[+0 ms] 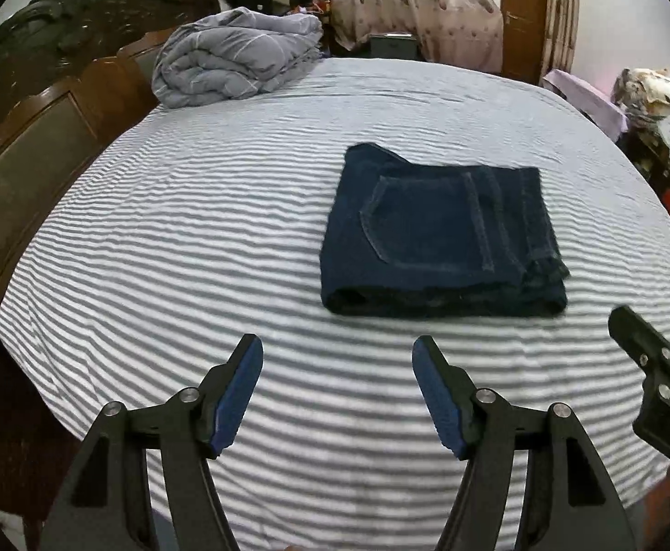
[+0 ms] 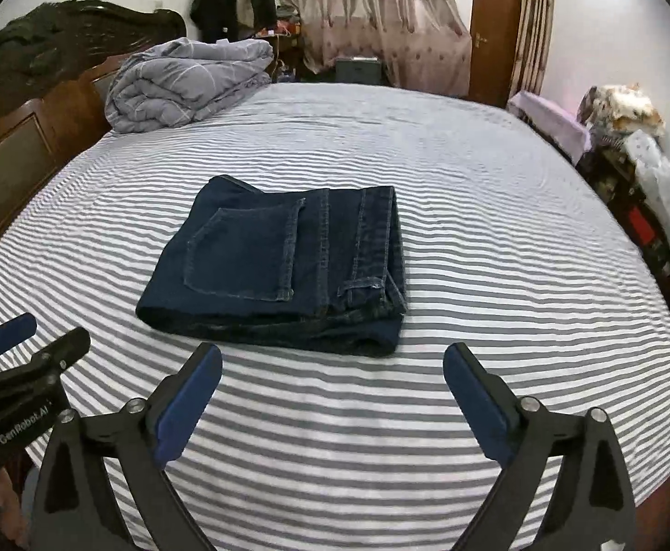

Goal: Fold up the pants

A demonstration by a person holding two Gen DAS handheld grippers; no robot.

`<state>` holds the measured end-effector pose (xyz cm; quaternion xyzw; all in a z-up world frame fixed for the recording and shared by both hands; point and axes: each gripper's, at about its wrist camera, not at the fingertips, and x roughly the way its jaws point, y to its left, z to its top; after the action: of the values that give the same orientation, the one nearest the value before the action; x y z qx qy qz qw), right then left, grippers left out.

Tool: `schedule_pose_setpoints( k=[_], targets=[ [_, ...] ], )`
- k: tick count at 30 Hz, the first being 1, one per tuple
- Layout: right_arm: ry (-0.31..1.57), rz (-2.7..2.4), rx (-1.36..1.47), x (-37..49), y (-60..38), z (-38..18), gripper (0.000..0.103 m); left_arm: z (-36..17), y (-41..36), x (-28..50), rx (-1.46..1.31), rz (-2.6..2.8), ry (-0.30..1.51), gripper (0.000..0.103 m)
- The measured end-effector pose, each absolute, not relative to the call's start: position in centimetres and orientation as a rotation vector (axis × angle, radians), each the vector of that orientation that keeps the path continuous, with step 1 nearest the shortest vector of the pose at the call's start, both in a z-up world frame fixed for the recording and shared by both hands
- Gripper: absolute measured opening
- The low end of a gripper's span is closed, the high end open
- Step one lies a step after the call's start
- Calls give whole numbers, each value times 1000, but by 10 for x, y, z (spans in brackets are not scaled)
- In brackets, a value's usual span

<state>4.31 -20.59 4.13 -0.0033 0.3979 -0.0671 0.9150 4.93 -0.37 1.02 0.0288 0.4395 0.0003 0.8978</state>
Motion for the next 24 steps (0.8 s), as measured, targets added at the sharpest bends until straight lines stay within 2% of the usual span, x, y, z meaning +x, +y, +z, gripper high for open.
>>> schedule_pose_setpoints(
  k=[24],
  targets=[
    [818,-120,-18,-7,-203,41,99,17,-13,-3,54,-7,875,68]
  ],
)
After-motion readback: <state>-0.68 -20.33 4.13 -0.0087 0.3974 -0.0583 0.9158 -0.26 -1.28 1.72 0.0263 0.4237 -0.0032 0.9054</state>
